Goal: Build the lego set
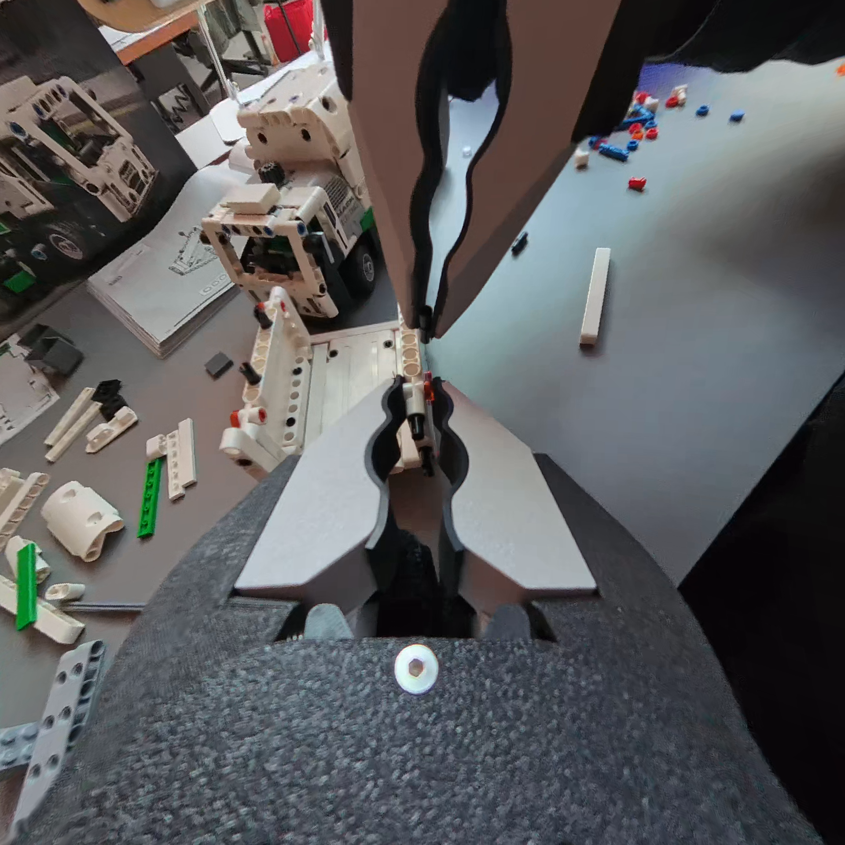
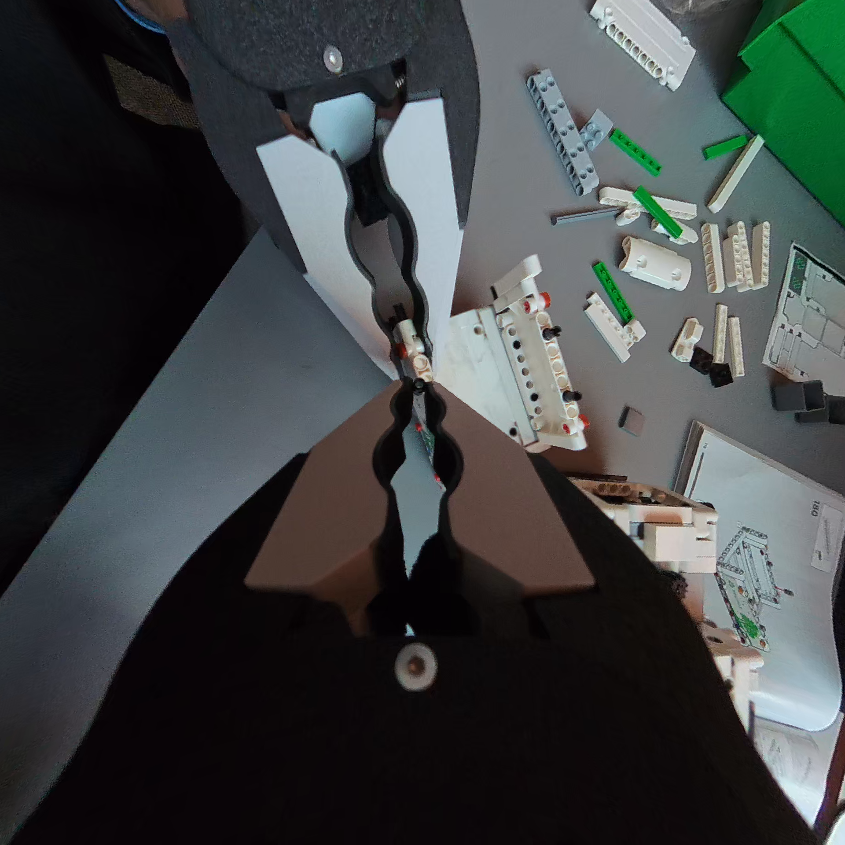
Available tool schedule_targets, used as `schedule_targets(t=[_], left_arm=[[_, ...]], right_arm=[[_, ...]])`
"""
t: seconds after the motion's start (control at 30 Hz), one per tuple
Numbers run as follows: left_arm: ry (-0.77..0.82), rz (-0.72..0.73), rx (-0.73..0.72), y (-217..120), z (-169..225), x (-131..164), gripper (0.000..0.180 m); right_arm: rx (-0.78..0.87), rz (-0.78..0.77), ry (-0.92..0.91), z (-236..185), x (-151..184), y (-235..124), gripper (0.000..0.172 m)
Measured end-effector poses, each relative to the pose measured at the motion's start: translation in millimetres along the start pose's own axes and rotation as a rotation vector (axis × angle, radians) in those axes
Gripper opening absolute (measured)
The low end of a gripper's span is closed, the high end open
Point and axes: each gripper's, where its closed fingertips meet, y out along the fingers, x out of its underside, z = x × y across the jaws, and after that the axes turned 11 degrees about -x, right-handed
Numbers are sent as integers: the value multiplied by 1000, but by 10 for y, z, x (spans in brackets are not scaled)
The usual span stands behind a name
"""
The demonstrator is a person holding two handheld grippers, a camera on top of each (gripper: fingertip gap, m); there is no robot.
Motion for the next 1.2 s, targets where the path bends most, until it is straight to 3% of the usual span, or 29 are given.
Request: schedule_targets(t=[0.1, 0.63, 0.8, 1.1, 1.2], left_arm=[[66, 5, -17, 35, 29, 1, 9], [76, -3, 8, 97, 57, -10, 9], [17, 15, 25, 77, 17, -46, 9], [-33, -1, 20, 98, -38, -39, 10], [-46, 8, 30, 87, -40, -53, 10]], right_arm=[[-20, 29, -15, 12, -13, -2, 3], [-158, 37, 5, 36, 78, 67, 3], [-156, 144, 52, 80, 41, 22, 3], [106, 512, 445, 222, -21, -117, 3], [185, 545, 497, 192, 44, -88, 3]])
